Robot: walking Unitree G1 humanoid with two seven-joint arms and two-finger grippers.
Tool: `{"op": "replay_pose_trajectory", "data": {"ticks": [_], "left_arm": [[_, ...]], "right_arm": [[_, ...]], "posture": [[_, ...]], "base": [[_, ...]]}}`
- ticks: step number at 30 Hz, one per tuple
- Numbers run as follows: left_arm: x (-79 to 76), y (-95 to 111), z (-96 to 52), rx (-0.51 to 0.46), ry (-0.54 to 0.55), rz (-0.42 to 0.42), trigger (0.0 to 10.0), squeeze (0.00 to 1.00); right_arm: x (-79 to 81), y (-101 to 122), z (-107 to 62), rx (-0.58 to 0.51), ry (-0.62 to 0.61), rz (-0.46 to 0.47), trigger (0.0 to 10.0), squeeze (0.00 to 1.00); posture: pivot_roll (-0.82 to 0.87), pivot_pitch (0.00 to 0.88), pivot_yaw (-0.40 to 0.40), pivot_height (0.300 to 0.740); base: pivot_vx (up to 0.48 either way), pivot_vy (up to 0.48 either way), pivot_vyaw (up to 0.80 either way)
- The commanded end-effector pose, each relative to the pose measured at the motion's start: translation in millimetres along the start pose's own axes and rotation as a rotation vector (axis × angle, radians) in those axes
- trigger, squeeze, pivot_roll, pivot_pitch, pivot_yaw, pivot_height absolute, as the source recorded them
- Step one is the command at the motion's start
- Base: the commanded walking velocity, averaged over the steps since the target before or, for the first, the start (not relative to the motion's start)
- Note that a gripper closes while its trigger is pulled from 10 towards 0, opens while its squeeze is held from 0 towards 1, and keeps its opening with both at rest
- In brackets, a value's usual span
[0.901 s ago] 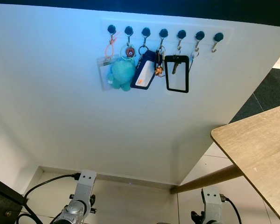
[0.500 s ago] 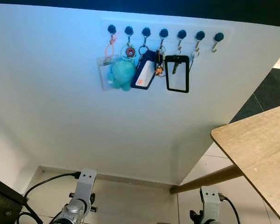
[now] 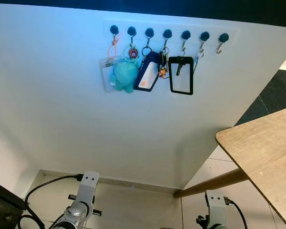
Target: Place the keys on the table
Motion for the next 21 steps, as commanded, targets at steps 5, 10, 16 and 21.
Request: {"op": "replay_pose_trajectory", "data": {"ticks": [5, 10, 16, 21], "left_arm": [[-4.3, -0.7, 0.3, 0.013, -0.007, 0.005, 10.0, 0.00], [-2.3, -2.4, -0.1, 0.016, -0.002, 0.008, 10.0, 0.00], [1.3, -7.2, -1.3, 0.025, 0.025, 0.009, 10.0, 0.00], [7.4, 0.8, -1.5, -0.042, 0.052, -0.005, 10.0, 0.00]], "right_arm": [[-5.1, -2.6, -1.0, 0.011, -0.026, -0.013, 10.0, 0.00], [-3.1, -2.6, -0.9, -0.004, -0.031, 0.003, 10.0, 0.00], [28.2, 8.4, 2.0, -0.140, 0.026, 0.013, 10.0, 0.00], [61.3, 45.7, 1.7, -0.318, 0.182, -0.077, 10.0, 0.00]], "posture": [[0.03, 0.000, -0.025, 0.740], [0.03, 0.013, -0.014, 0.740], [0.05, 0.067, -0.027, 0.740], [0.05, 0.092, -0.038, 0.740]], "base": [[0.000, 0.000, 0.00], [0.000, 0.000, 0.00], [0.000, 0.000, 0.00], [0.000, 0.000, 0.00]]}}
Point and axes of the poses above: a point about 5 cm out from each wrist's last joint towards the gripper, its own z axis pointing out of the wrist towards the gripper, its own y axis along the axis of the wrist's last joint, x = y × z, the point moved 1 cm from there along z, pointing out of the wrist towards the gripper, and after that the axes turned 14 degrees about z, right-handed, at the moved point
